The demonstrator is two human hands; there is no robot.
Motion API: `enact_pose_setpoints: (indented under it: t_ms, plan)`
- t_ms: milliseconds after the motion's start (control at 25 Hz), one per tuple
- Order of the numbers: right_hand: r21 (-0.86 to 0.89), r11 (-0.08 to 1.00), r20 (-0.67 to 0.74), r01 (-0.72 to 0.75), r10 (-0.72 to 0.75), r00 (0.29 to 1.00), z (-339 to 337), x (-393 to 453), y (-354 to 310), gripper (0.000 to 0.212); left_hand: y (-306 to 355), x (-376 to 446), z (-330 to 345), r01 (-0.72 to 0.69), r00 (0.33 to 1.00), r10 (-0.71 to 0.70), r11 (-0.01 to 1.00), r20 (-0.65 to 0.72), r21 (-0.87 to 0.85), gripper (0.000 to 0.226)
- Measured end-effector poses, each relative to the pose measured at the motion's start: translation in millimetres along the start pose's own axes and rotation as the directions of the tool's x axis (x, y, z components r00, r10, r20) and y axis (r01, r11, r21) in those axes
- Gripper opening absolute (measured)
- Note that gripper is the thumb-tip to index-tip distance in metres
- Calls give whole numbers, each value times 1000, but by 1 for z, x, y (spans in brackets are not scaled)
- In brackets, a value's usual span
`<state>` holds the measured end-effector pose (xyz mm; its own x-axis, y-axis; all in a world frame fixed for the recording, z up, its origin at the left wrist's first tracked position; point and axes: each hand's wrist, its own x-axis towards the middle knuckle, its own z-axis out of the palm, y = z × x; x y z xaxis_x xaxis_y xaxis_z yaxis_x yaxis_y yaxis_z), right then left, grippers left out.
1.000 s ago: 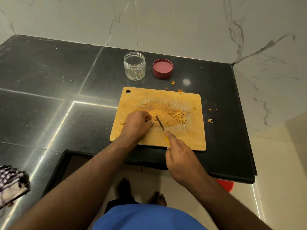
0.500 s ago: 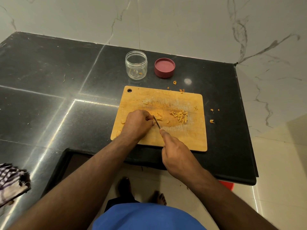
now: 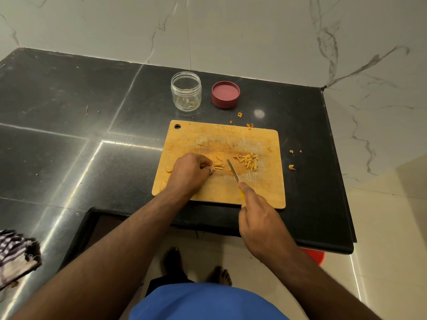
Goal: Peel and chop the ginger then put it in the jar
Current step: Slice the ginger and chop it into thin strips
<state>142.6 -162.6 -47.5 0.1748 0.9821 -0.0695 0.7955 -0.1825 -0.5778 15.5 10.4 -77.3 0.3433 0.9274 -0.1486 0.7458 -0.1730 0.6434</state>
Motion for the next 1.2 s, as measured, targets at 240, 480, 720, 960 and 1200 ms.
enact_pose_setpoints:
  t_ms: [240,480,720,960,1200]
  plan:
    - [88,996,76,12,-19,997,7,13,-7,54,0,-1,2,8,1000,-7,1000,-18,22,23]
    - [49,999,116,3,-9,993,15,25,-12,54,1,0,2,-10,1000,10,999,-21,41,18]
    - [38,999,144,-34,28,989,17,27,-16,54,1,2,0,-24,1000,26,997,-16,67,17]
    - [33,997,134,-67,62,989,8,-6,-11,55,0,1,0,-28,999,29,997,-18,68,18]
    - [69,997,16,-18,17,1000,0,-4,-10,55,-1,0,2,-23,1000,24,998,-11,66,23]
